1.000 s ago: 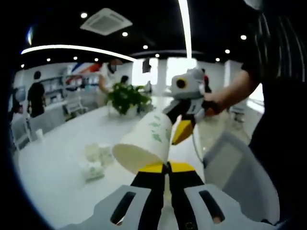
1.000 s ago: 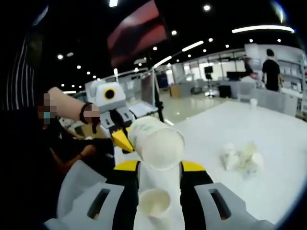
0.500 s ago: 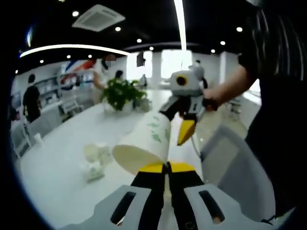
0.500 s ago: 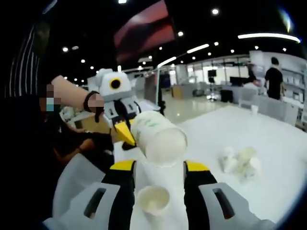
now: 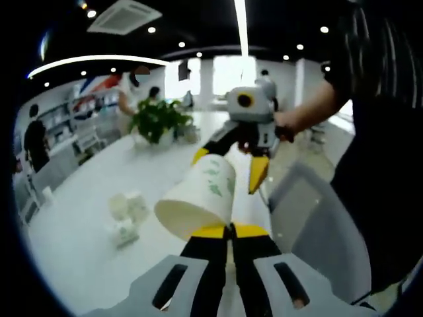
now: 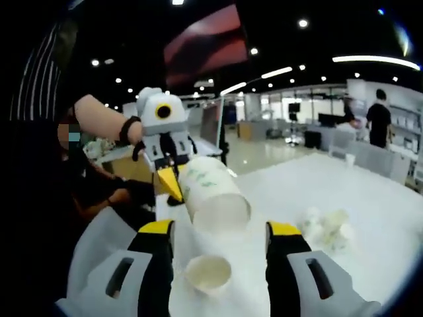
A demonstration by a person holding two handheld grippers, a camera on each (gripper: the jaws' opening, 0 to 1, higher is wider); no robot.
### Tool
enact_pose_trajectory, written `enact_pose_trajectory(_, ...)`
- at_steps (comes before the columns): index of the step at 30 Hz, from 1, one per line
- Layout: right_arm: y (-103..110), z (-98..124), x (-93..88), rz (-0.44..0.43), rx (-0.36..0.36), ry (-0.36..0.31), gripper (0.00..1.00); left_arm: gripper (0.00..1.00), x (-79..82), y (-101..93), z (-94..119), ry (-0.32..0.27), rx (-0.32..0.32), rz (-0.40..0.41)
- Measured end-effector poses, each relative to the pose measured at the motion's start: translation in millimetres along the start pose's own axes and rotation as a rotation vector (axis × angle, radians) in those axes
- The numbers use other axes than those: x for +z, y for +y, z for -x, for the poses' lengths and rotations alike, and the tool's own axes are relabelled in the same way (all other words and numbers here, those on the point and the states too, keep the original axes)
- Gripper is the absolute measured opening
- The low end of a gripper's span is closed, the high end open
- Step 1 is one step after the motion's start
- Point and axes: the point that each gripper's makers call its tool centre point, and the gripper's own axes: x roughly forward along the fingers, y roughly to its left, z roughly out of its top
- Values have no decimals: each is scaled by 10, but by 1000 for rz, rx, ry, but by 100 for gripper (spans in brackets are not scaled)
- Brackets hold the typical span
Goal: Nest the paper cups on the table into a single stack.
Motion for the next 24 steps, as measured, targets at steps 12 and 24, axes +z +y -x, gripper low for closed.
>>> enact_pose_trajectory(12,2,-8,-51,39,-25,7,94,0,-38,-35,-40,67,-34,-10)
enact_pose_trajectory(24,-44,51,-70,49,-53,-7,100,0,-106,-87,-70,177,-73,-12)
